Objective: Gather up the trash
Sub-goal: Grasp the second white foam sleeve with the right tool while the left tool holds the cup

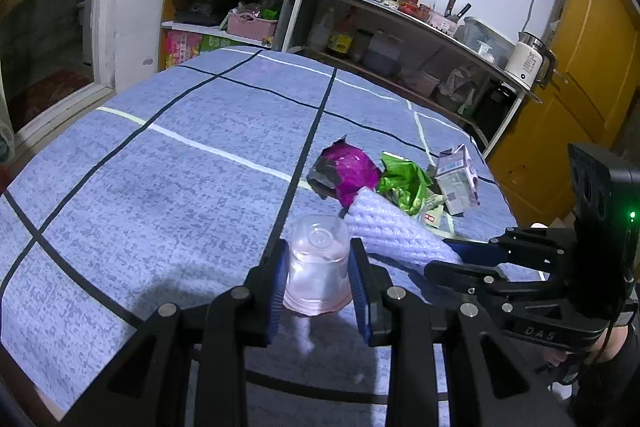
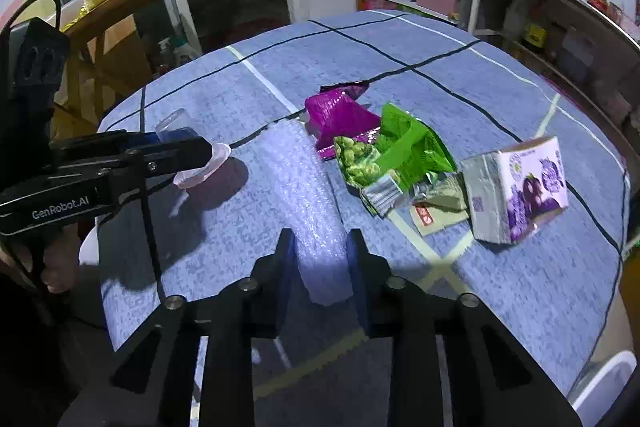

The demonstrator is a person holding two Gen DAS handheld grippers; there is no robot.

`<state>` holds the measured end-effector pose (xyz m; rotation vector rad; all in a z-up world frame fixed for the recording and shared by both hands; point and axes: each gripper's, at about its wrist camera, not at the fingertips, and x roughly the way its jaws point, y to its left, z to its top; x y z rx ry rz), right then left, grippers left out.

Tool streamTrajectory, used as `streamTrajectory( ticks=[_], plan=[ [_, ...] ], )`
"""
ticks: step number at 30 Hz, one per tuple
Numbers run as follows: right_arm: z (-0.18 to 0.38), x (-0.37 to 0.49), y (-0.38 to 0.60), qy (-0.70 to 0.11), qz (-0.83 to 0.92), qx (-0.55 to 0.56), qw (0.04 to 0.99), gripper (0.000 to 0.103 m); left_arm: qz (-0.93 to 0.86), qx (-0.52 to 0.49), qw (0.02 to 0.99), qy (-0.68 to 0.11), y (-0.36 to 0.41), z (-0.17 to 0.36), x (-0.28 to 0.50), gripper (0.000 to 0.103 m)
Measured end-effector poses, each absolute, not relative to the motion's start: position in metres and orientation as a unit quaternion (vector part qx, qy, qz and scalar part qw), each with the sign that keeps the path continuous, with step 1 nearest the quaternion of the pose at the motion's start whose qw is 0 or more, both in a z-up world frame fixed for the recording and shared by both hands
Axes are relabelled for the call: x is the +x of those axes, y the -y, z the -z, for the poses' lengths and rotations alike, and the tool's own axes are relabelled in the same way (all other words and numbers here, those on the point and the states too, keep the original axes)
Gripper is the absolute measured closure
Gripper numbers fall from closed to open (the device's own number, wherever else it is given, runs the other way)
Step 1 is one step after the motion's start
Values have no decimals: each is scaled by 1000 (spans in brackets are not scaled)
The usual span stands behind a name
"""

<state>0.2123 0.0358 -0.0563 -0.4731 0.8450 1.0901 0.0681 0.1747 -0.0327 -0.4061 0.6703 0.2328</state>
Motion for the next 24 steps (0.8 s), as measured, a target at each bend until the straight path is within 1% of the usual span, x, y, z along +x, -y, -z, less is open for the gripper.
streamTrajectory(
  ticks=[9,24],
  plan=[
    [39,196,8,-382,-463,-167,782,79,-94,-183,924,-323,-151,21,67,72],
    [20,174,93,-385,-387,-80,834,78,-29,-142,933,-330,-79,4,76,72]
  ],
)
